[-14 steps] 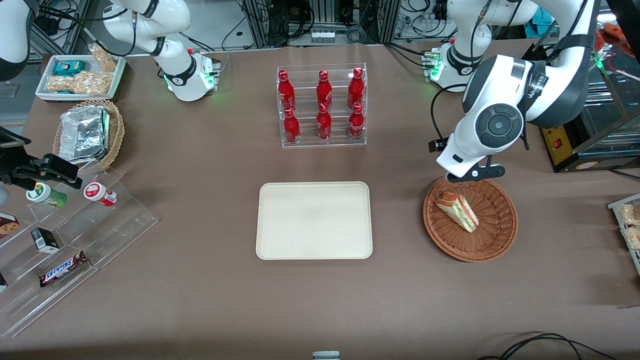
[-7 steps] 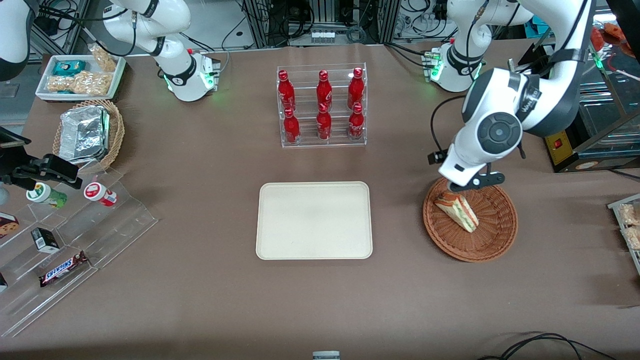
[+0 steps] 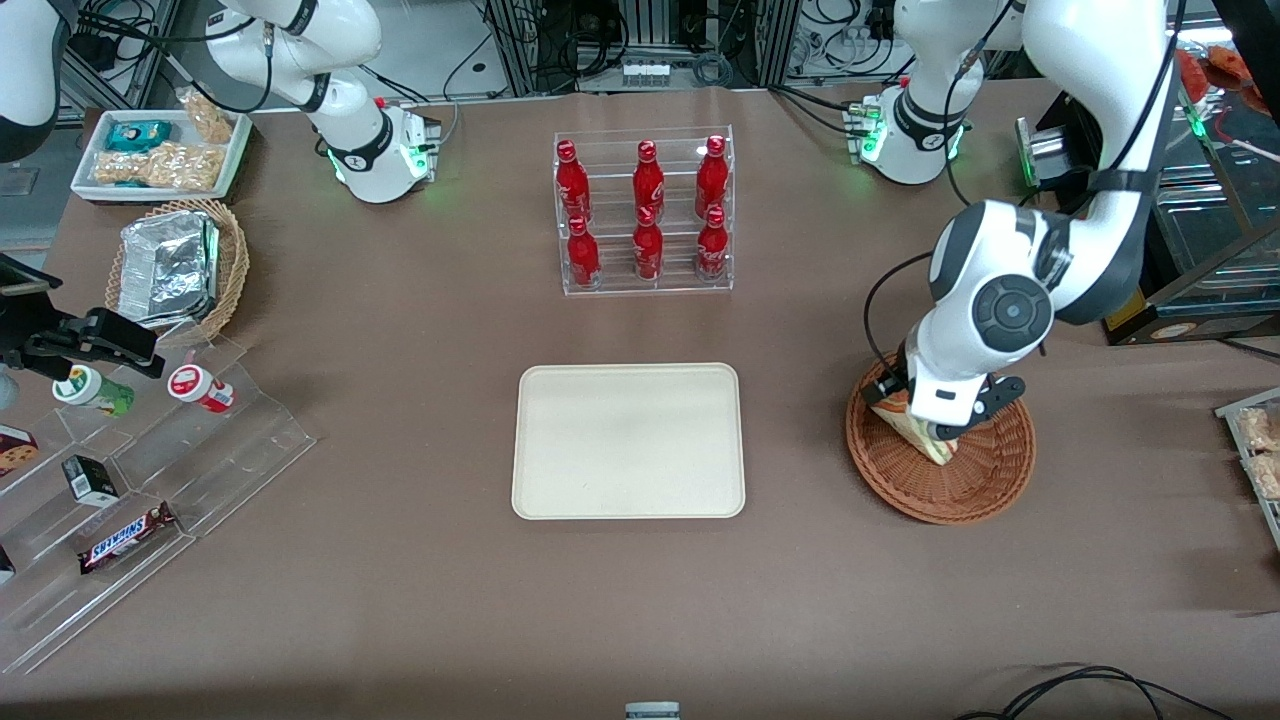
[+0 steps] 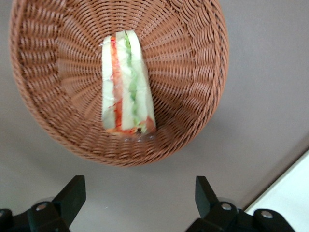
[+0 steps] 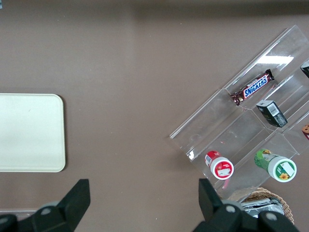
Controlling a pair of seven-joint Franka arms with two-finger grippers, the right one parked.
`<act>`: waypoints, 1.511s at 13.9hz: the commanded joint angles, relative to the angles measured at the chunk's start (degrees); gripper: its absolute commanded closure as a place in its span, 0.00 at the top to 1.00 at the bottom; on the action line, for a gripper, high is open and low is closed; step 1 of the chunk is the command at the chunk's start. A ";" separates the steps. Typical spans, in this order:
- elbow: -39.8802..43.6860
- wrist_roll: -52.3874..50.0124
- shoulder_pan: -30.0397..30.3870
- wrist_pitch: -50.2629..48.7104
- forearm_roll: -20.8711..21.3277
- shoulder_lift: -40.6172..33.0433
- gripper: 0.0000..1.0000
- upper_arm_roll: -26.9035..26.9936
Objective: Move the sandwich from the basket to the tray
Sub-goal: 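Lower the left gripper and close it on the wrapped sandwich, then lift the sandwich and carry it over the cream tray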
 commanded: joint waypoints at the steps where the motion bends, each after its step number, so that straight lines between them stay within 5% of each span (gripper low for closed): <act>1: 0.12 -2.21 2.14 1.52 -0.41 0.75 1.00 -0.05; 13: -1.29 -1.77 6.10 9.86 0.38 7.26 1.00 0.74; 14: -1.29 -2.29 6.19 11.09 -0.06 7.70 0.88 0.74; 15: -0.94 -2.47 6.19 11.01 -0.41 8.48 0.34 0.74; 17: -0.67 -2.56 6.28 11.01 -0.41 8.75 0.16 0.74; 21: 1.86 -2.64 6.19 9.27 -0.76 7.71 0.02 0.57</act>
